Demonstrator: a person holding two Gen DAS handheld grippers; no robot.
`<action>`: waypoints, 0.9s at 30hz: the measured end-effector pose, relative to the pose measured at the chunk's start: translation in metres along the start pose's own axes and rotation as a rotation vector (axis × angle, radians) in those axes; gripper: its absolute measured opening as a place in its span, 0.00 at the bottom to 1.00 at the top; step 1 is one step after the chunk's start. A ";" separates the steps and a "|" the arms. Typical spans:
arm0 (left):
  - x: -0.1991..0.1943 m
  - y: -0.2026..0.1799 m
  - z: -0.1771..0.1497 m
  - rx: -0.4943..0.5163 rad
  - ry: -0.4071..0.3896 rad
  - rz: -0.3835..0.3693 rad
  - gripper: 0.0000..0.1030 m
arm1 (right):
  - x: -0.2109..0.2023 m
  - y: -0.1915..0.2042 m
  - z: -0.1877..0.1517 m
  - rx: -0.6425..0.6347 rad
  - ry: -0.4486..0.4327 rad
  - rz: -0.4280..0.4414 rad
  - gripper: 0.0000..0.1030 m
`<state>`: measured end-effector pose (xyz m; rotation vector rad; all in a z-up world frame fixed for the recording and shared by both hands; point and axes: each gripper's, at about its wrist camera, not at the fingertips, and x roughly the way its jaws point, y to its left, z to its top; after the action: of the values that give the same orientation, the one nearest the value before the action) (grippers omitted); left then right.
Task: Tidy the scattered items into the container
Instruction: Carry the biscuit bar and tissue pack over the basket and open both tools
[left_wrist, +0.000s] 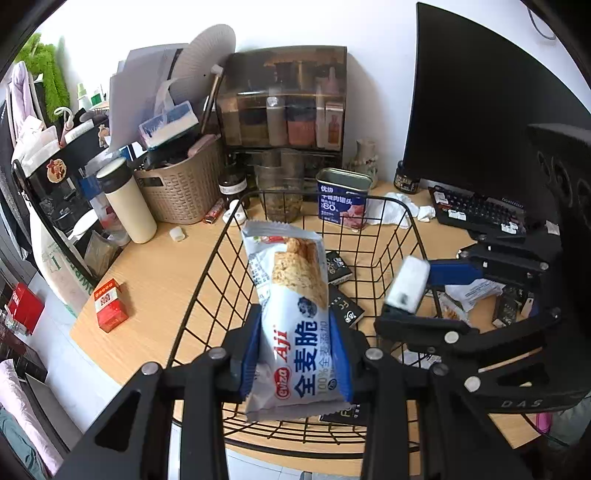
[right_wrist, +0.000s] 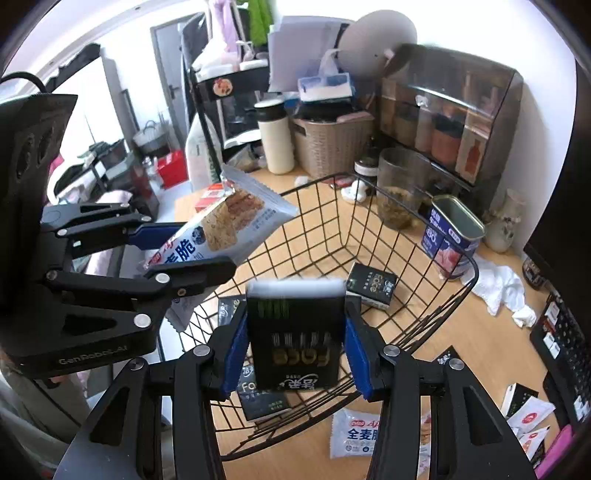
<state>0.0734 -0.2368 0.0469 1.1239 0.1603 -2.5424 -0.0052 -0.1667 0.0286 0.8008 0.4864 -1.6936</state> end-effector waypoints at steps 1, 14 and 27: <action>0.001 -0.001 0.000 0.001 0.002 -0.002 0.37 | 0.001 -0.001 0.000 0.004 0.001 0.001 0.46; 0.008 -0.003 -0.001 0.001 0.019 0.002 0.37 | 0.001 0.001 0.001 -0.008 0.004 0.006 0.46; 0.006 0.007 -0.003 -0.057 0.010 -0.013 0.62 | 0.000 0.006 0.002 -0.036 -0.016 -0.054 0.49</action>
<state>0.0742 -0.2447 0.0413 1.1179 0.2410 -2.5270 0.0001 -0.1694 0.0302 0.7532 0.5304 -1.7351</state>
